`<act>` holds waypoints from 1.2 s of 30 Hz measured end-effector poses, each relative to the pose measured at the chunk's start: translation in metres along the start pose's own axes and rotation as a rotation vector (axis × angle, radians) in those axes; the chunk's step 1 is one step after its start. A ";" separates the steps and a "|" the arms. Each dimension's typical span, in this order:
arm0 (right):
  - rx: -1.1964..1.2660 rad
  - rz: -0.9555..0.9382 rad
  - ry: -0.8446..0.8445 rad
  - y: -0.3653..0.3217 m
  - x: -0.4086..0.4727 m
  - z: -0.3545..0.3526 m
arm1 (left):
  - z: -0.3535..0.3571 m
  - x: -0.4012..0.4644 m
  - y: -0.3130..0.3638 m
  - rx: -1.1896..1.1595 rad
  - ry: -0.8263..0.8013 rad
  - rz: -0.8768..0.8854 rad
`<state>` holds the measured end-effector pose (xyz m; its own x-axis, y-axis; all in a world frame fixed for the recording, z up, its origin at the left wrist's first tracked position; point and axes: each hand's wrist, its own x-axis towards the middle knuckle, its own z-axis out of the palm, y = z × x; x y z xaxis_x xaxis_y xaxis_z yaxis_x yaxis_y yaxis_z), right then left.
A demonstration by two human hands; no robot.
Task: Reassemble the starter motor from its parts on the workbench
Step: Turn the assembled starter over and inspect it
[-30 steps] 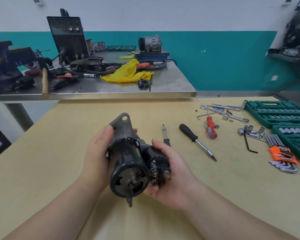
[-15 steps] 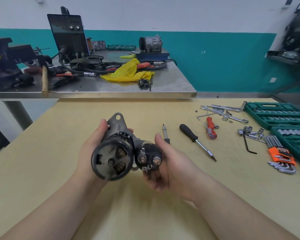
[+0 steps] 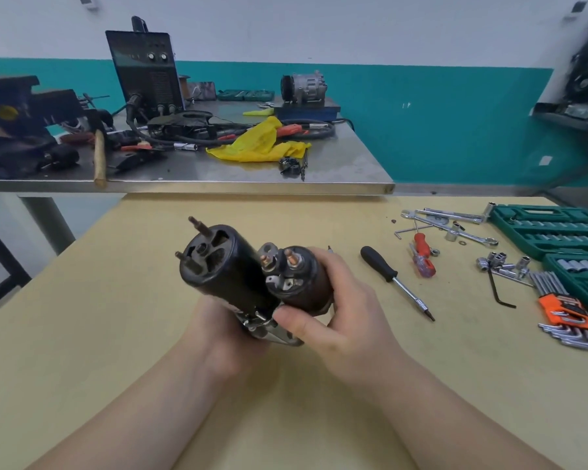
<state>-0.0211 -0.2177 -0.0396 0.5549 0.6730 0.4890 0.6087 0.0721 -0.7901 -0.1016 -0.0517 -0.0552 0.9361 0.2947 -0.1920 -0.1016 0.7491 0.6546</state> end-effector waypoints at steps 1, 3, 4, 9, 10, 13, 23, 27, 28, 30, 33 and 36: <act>0.013 0.002 0.026 0.000 -0.001 0.000 | 0.003 -0.001 0.001 -0.013 -0.059 -0.031; 0.038 0.003 0.100 0.000 -0.003 0.000 | 0.009 -0.004 0.003 -0.028 -0.137 -0.113; 0.054 0.004 0.141 0.001 -0.004 0.000 | 0.009 -0.004 0.002 -0.060 -0.139 -0.154; 0.273 0.149 0.292 0.002 -0.002 0.000 | 0.018 -0.013 0.000 -0.055 -0.149 -0.150; 0.325 0.189 0.313 0.003 -0.001 -0.001 | 0.017 -0.013 -0.001 -0.006 -0.129 -0.152; 0.461 0.318 0.343 0.003 0.001 -0.005 | 0.017 -0.013 -0.005 0.244 -0.010 -0.078; 0.940 0.650 0.268 0.012 0.009 -0.011 | 0.008 -0.005 -0.005 0.453 0.053 0.165; 0.954 0.661 0.196 0.011 0.007 -0.003 | 0.009 -0.008 -0.004 0.397 0.016 0.135; 0.951 0.664 0.181 0.011 0.006 -0.001 | 0.009 -0.009 -0.003 0.396 0.011 0.128; 0.944 0.667 0.163 0.011 0.006 0.001 | 0.007 -0.011 -0.003 0.398 0.000 0.122; 0.955 0.668 0.153 0.010 0.006 0.000 | 0.006 -0.014 -0.003 0.438 0.005 0.140; 0.966 0.678 0.146 0.011 0.007 -0.003 | 0.008 -0.014 -0.004 0.484 -0.025 0.156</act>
<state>-0.0093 -0.2145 -0.0437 0.6963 0.7022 -0.1484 -0.4790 0.3006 -0.8248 -0.1121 -0.0637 -0.0498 0.9305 0.3626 -0.0517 -0.0785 0.3353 0.9388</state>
